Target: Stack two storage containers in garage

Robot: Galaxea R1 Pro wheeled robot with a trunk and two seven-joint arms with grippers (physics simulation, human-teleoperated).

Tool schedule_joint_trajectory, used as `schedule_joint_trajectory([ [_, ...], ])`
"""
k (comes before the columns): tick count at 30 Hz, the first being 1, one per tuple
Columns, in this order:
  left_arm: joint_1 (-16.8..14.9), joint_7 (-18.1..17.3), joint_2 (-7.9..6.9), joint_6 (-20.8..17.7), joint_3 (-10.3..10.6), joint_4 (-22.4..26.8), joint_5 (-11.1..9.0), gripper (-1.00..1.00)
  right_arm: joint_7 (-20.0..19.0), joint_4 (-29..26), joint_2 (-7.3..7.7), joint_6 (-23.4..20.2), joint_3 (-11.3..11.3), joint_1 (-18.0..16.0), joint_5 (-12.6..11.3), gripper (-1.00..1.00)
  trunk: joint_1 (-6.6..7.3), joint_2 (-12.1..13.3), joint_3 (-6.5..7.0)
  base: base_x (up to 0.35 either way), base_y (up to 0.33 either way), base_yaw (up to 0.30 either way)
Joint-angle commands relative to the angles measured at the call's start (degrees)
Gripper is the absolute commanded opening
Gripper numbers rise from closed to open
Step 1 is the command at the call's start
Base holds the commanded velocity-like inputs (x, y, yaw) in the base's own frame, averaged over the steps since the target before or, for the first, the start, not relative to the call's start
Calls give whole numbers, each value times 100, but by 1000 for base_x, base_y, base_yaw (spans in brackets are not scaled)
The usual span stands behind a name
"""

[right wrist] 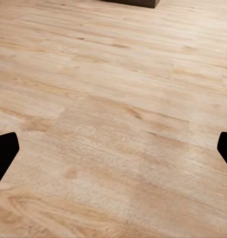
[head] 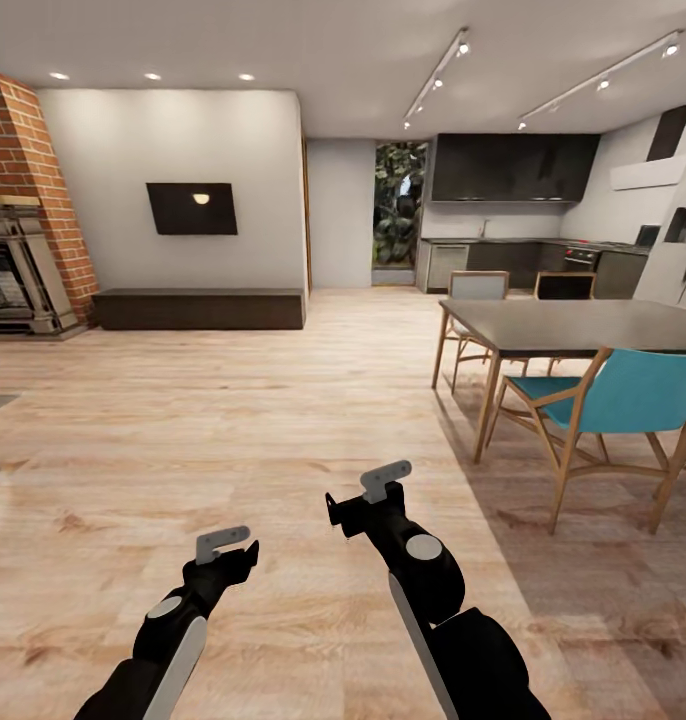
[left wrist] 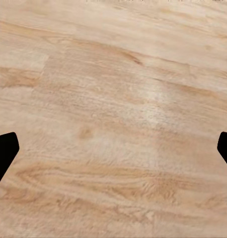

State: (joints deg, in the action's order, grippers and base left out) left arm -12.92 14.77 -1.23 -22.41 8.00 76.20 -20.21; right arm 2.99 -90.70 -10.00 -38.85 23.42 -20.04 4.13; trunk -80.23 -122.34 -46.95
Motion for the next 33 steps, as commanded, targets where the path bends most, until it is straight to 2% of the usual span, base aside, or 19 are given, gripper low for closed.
schedule_joint_trajectory([
  [1,0,0,0,0,0,0,0,100,0,0,0,0,2,0,0,100,0,0,0,338,0,0],
  [17,0,0,0,0,0,0,0,100,0,0,0,0,3,0,0,100,0,0,0,338,6,0],
  [33,0,-4,-6,-8,0,0,2,100,0,-81,0,1,4,0,0,100,0,0,0,338,125,0],
])
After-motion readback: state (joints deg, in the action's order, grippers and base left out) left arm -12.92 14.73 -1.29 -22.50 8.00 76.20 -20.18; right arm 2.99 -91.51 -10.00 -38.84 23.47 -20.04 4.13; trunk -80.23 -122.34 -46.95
